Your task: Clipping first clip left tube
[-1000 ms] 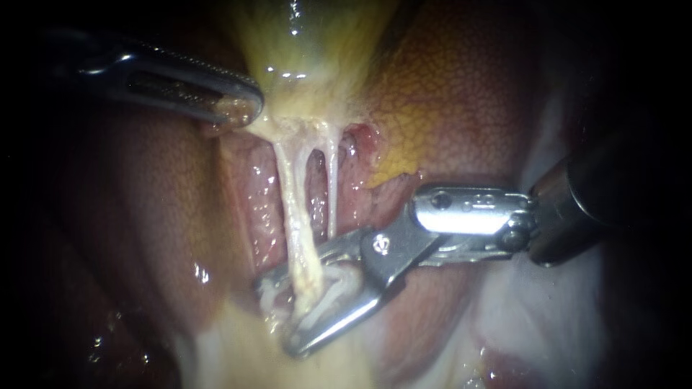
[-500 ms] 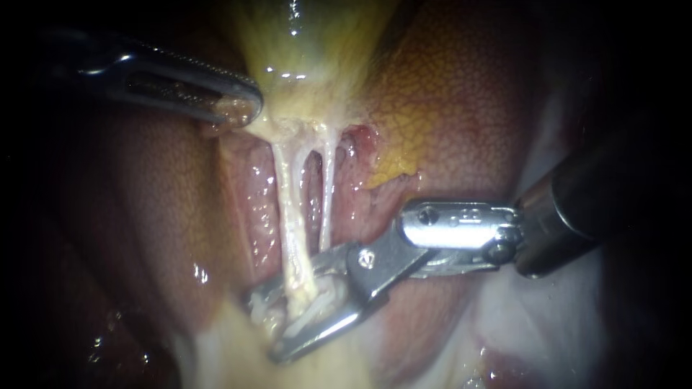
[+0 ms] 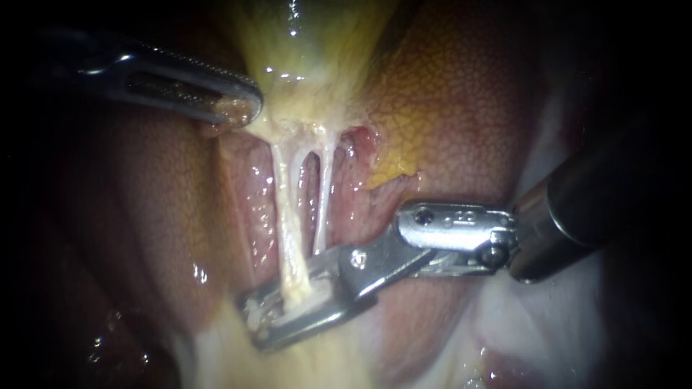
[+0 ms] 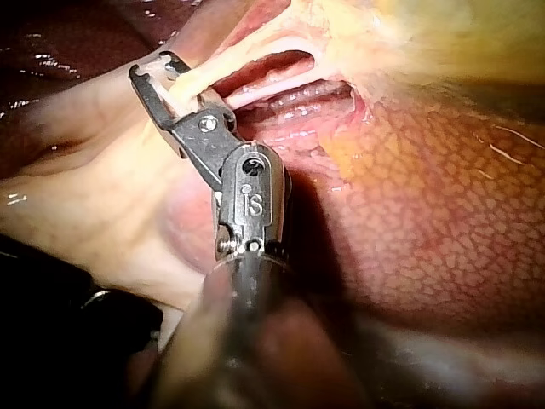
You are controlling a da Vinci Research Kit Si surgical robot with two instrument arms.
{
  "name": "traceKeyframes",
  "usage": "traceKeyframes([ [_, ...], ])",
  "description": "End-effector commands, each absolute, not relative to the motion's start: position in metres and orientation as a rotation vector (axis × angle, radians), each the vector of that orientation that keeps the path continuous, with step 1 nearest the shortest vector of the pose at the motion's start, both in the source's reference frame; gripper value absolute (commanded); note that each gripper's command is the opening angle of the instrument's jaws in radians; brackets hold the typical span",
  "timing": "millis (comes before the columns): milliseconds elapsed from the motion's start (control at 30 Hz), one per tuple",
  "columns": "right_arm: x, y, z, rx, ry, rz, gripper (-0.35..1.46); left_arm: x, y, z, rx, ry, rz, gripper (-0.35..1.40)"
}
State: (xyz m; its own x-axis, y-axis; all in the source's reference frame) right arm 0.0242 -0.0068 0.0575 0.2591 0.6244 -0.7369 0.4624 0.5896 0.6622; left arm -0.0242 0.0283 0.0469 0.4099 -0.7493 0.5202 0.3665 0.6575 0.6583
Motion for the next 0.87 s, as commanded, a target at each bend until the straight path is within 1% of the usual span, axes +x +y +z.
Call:
traceKeyframes([
  [33, 0.0242, -0.0067, 0.0574, 1.018, 1.373, 0.143, -0.15, -0.0242, 0.0283, 0.0469, 0.488, -0.897, -0.738, -0.35],
  [167, 0.0242, -0.0067, 0.0574, 1.021, 1.368, 0.157, -0.26, -0.0242, 0.0283, 0.0469, 0.488, -0.897, -0.738, -0.35],
  [200, 0.0242, -0.0067, 0.0574, 1.021, 1.368, 0.157, -0.35, -0.0242, 0.0283, 0.0469, 0.488, -0.897, -0.738, -0.35],
  [300, 0.0242, -0.0066, 0.0574, 1.033, 1.359, 0.172, -0.35, -0.0242, 0.0283, 0.0469, 0.488, -0.897, -0.738, -0.35],
  [867, 0.0241, -0.0064, 0.0578, 1.036, 1.356, 0.178, -0.35, -0.0242, 0.0283, 0.0469, 0.488, -0.897, -0.738, -0.35],
])
